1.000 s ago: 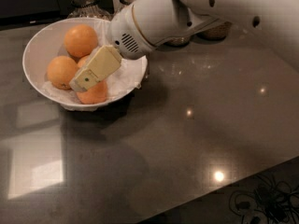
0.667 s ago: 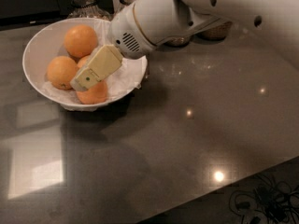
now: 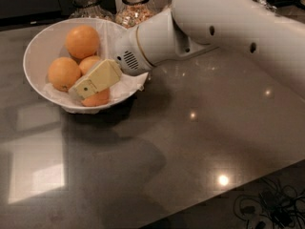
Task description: Pick orange from white bowl
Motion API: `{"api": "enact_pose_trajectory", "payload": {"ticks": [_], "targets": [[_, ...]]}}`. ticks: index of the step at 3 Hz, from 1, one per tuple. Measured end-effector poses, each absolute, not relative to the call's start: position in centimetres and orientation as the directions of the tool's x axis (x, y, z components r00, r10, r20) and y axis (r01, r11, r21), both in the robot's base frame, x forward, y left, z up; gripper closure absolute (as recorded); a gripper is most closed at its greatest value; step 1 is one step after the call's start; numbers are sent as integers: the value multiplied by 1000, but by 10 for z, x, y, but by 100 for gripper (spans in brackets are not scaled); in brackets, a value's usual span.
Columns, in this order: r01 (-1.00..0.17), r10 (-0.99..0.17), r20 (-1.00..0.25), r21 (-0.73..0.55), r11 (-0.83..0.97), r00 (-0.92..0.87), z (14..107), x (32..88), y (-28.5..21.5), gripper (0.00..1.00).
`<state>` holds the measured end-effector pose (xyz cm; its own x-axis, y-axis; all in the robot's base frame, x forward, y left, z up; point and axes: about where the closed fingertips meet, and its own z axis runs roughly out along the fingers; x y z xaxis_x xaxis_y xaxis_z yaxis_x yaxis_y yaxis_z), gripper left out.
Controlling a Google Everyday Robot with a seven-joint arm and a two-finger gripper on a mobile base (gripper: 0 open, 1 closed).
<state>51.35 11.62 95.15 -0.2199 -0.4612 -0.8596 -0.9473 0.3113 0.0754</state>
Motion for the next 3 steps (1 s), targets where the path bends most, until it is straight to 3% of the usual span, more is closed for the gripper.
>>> {"api": "enact_pose_trajectory", "payload": {"ticks": [1, 3], "targets": [[-917, -414, -858, 144, 373, -304, 931, 522, 122, 0], [-873, -410, -836, 154, 462, -365, 922, 537, 131, 0]]}}
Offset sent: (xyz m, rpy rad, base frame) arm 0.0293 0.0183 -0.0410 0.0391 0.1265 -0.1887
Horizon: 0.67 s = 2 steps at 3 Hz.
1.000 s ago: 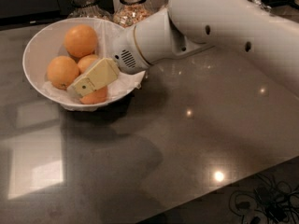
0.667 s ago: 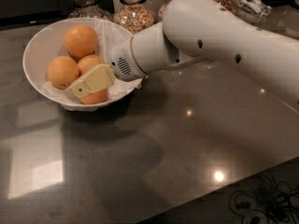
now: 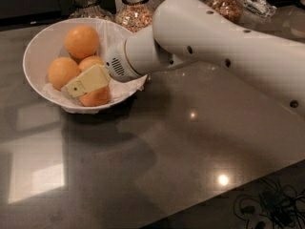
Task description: Pick orange from white bowl
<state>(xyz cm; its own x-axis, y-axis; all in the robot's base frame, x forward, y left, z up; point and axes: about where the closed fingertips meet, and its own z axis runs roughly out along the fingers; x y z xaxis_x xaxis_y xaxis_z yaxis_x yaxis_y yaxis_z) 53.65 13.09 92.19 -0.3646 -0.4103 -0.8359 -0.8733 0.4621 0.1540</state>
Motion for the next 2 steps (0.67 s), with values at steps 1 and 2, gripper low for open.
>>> {"api": "enact_pose_trajectory", "payload": {"ticks": [1, 2], "targets": [[-856, -444, -813, 123, 501, -377, 917, 540, 129, 0], [-840, -468, -794, 96, 534, -389, 912, 544, 123, 0]]}}
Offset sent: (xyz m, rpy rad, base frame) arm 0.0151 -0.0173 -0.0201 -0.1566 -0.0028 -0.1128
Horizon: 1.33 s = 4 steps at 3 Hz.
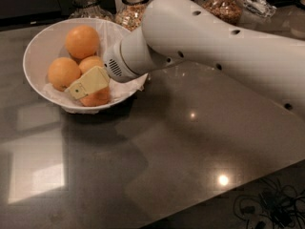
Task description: Pick orange from white bowl
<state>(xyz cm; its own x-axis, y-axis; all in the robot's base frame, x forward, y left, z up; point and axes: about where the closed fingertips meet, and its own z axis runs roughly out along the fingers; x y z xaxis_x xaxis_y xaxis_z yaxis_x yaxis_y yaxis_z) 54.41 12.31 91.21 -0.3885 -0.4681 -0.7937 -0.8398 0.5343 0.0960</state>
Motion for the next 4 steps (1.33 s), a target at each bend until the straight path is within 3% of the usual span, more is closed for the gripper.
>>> {"api": "enact_pose_trajectory", "payload": {"ticks": [2, 4], "targets": [[-814, -502, -760, 62, 577, -414, 903, 552, 116, 17], [-826, -535, -737, 56, 561, -413, 895, 556, 133, 18]]}}
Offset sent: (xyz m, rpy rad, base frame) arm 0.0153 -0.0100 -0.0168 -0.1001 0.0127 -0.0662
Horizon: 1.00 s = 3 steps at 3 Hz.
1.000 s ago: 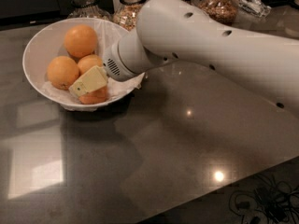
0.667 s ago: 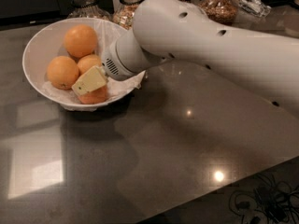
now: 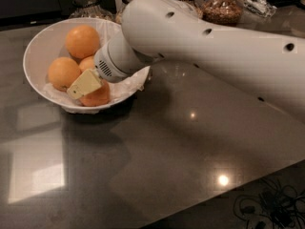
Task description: Pick orange from white bowl
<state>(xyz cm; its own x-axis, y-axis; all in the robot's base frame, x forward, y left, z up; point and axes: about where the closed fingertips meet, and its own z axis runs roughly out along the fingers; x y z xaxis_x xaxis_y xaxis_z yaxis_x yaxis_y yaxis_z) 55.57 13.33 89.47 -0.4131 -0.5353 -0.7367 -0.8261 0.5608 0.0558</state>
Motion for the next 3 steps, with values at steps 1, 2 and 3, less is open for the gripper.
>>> {"api": "enact_pose_trajectory", "payload": {"ticks": [1, 2, 3], "targets": [[-829, -549, -715, 76, 555, -433, 879, 555, 141, 18], [-829, -557, -698, 95, 552, -451, 865, 554, 146, 18], [-829, -558, -694, 102, 549, -455, 864, 554, 147, 37]]}}
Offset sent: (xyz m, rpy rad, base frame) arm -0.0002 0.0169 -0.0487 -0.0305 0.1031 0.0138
